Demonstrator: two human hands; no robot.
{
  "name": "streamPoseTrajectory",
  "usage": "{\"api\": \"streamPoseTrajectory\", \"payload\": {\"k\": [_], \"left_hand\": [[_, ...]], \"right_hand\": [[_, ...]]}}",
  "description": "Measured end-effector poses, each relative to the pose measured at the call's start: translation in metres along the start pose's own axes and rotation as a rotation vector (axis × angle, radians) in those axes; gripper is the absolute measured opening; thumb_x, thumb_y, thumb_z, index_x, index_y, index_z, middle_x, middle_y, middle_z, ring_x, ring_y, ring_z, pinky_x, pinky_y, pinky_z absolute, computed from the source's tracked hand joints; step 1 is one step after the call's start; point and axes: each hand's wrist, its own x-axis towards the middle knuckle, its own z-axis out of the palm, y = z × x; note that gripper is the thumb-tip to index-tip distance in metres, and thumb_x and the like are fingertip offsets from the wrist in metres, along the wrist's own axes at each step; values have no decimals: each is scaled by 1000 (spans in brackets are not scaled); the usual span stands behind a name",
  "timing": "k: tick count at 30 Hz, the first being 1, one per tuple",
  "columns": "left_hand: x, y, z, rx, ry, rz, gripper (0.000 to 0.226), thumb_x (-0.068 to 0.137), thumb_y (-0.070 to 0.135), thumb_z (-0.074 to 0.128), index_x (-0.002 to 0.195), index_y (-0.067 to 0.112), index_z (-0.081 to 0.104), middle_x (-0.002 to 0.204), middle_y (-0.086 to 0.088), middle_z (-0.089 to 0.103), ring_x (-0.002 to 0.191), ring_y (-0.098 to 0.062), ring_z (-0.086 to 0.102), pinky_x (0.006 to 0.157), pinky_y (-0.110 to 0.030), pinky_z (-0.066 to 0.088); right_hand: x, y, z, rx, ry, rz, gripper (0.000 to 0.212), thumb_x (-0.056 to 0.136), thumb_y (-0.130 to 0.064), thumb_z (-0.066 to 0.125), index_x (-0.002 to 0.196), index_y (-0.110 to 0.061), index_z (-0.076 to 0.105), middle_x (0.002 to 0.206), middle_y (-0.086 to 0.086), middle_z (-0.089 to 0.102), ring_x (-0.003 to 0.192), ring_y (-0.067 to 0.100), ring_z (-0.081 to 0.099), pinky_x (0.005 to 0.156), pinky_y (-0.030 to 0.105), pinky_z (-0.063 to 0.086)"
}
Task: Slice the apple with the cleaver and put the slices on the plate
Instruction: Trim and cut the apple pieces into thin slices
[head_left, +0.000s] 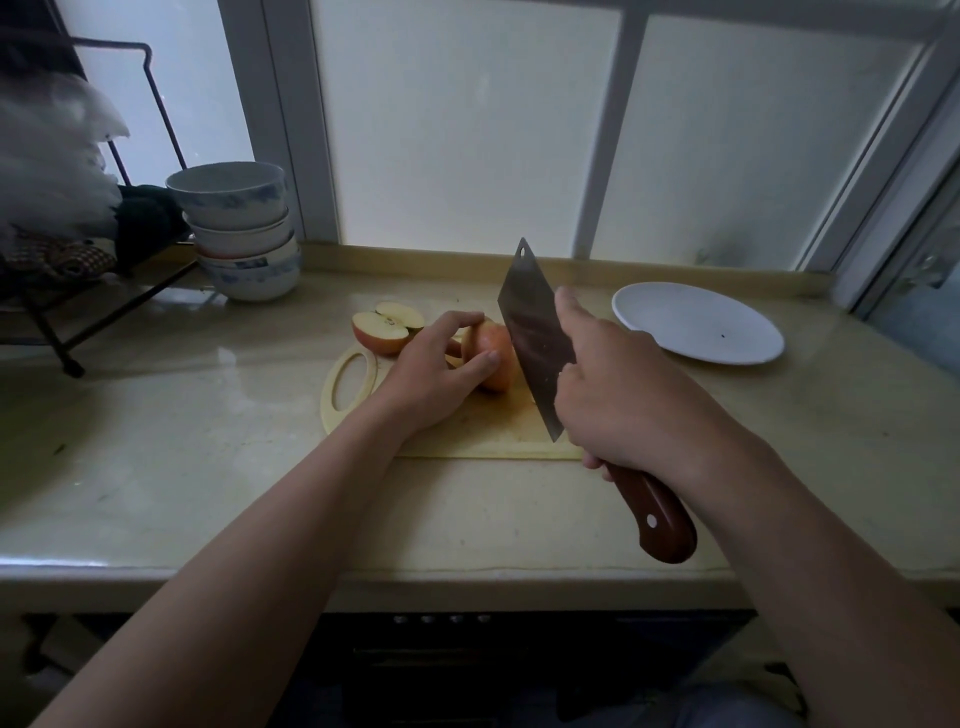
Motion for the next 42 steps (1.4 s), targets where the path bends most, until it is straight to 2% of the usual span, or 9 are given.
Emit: {"api": "streamPoseTrajectory", "payload": {"k": [5,9,17,23,29,34,38,42], "left_hand": [[0,-1,0,-12,-14,-4,53,97,39,63,145,33,43,134,-1,52,112,-15,53,73,-16,43],[1,0,0,-6,-17,-11,53,96,40,63,145,34,42,135,0,51,112,-15,53,74,-19,44],[2,-1,1,-9,-17,-12,53,96,40,63,145,35,42,123,7,48,110,-14,53,72,-15,43],[2,-1,1,2,-15,-5,53,96,40,63,145,34,42,125,7,48,110,-13,52,72,-15,43],[2,-1,1,8,-15,-4,53,96,40,63,145,35,42,136,0,51,112,-14,52,74,-18,44],[0,-2,1,8,-6,11,53,97,40,63,145,33,43,135,-2,52,112,-16,53,84,-27,47],[0,-2,1,4,-5,12,53,97,40,63,145,33,43,132,-1,53,112,-16,54,84,-27,47],[0,-3,1,12,15,36,53,96,39,64,145,31,45,126,3,55,109,-12,55,79,-21,45]], "right_hand": [[-2,0,-3,8,-1,-5,83,102,-6,42,166,-42,3,92,11,64,65,23,72,50,31,62],[-2,-1,-3,2,0,1,83,102,-6,42,166,-43,3,98,11,63,66,23,72,51,33,63],[-3,-1,-4,-10,-8,1,84,102,-6,42,165,-43,2,98,10,62,64,23,72,49,33,62],[-5,-2,-4,-19,-18,8,85,102,-5,44,165,-44,1,98,10,63,65,23,73,52,35,63],[-9,-4,-6,-38,-42,24,88,101,-4,44,165,-44,-1,89,13,66,63,25,74,57,43,65],[-17,-6,-9,-98,-75,33,91,100,-2,43,165,-42,-5,81,14,68,60,24,73,60,47,65],[-13,-8,-7,-103,-59,15,89,98,-2,40,165,-40,-4,85,11,66,57,22,73,54,40,64],[-2,-8,-1,-59,-53,11,88,96,-1,39,167,-38,0,92,10,64,60,24,74,50,35,62]]}}
